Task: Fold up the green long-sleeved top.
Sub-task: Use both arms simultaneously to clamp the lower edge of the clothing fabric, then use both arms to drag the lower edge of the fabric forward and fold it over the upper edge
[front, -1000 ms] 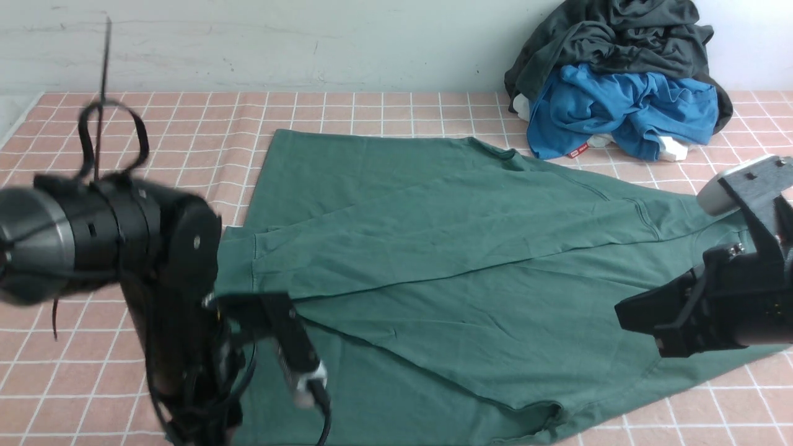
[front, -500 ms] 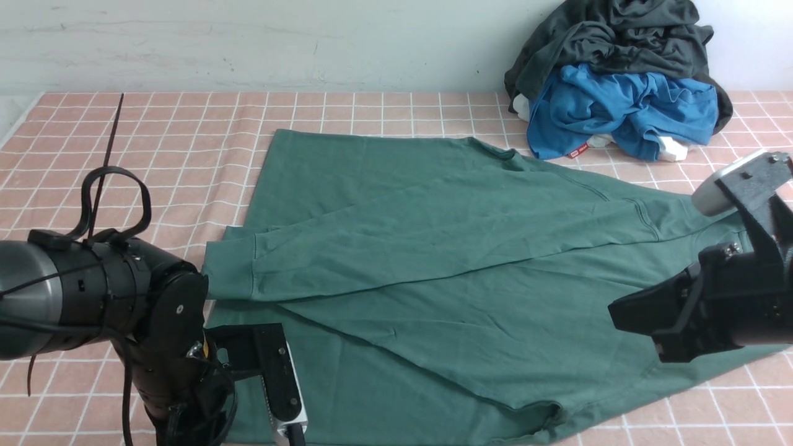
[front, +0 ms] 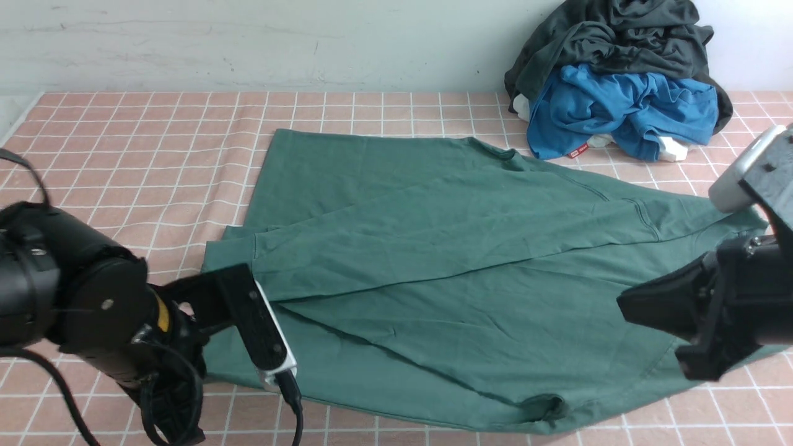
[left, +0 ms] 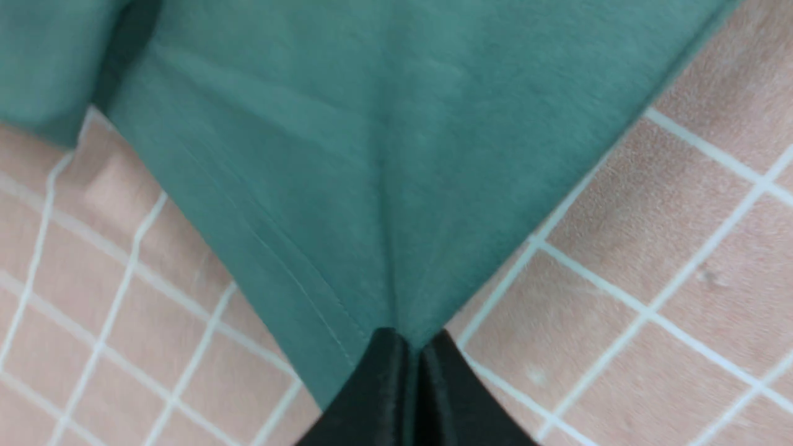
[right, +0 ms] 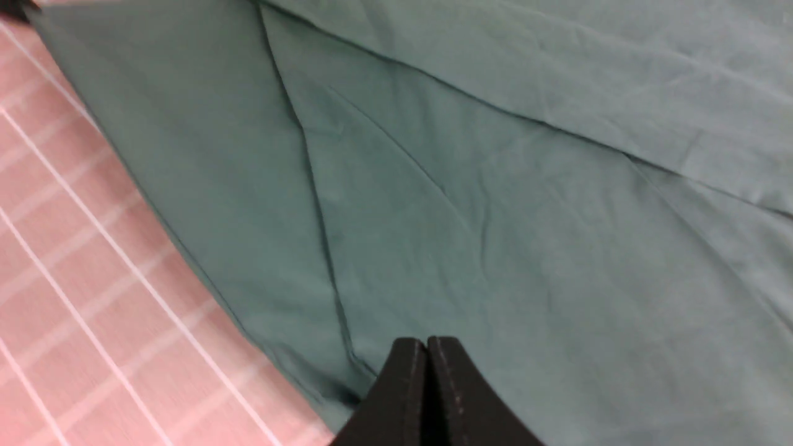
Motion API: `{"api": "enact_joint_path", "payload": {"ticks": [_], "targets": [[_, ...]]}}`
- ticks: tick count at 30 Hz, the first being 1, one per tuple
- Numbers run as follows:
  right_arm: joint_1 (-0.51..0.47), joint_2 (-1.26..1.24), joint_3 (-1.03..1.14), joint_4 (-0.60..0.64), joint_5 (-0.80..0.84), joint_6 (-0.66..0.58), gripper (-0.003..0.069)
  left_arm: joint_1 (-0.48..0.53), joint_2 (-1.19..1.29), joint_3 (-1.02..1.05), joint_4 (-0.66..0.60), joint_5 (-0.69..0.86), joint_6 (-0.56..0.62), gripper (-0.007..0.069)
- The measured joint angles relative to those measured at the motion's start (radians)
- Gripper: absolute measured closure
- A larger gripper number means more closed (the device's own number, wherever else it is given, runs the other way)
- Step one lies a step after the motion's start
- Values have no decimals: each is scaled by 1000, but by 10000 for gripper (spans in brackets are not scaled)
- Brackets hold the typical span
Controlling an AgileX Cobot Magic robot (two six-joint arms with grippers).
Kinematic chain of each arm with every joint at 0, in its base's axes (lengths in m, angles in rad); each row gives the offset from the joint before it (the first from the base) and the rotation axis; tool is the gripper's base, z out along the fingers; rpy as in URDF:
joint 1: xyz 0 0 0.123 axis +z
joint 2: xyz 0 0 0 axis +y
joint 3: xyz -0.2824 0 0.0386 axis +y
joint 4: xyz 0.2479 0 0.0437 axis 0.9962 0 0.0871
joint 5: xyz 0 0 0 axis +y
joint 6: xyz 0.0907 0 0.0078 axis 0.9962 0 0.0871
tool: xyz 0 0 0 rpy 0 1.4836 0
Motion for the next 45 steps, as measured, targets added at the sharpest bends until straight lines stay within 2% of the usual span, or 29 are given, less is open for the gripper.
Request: {"api": "enact_joint_path", "payload": {"ticks": [2, 3, 4, 5, 6, 10, 11, 12, 15, 18, 22, 25, 26, 27, 34, 38, 41, 45], "targets": [[0, 6, 0, -112, -8, 25, 661, 0, -37, 7, 16, 30, -65, 625], [0, 7, 0, -124, -10, 33, 657, 0, -40, 8, 18, 33, -71, 625], [0, 25, 0, -222, -20, 57, 628, 5, -60, 16, 39, 60, -116, 625], [0, 39, 0, -258, -26, 65, 613, 10, -68, 19, 48, 72, -135, 625], [0, 72, 0, -353, -35, 68, 570, 23, -76, 24, 59, 86, -158, 625], [0, 170, 0, -495, -61, 63, 447, 53, -79, 27, 66, 80, -192, 625], [0, 232, 0, -544, -84, 55, 374, 61, -79, 28, 66, 63, -209, 625], [1, 271, 0, -570, -101, 46, 331, 65, -79, 28, 66, 57, -216, 625], [21, 368, 0, -661, -136, 11, 242, 64, -79, 28, 66, 44, -219, 625], [50, 431, 0, -767, -152, -2, 214, 64, -79, 28, 66, 43, -219, 625], [68, 470, -9, -863, -183, 7, 244, 65, -79, 28, 65, 41, -219, 625], [70, 474, -11, -887, -213, 38, 326, 65, -79, 28, 57, 41, -219, 625], [70, 474, -11, -887, -216, 40, 333, 65, -79, 28, 56, 41, -219, 625], [70, 477, -11, -894, -234, 56, 394, 65, -79, 28, 48, 41, -219, 625], [70, 479, -10, -884, -252, 88, 632, 66, -79, 28, 24, 48, -245, 625], [70, 435, -35, -882, -223, 178, 659, 82, -79, 2, -8, 73, -357, 625], [57, 385, -122, -887, -186, 307, 659, 126, -72, -61, -11, 49, -461, 625], [26, 397, -255, -888, -201, 407, 659, 185, -6, -198, -11, -31, -511, 625]]}}
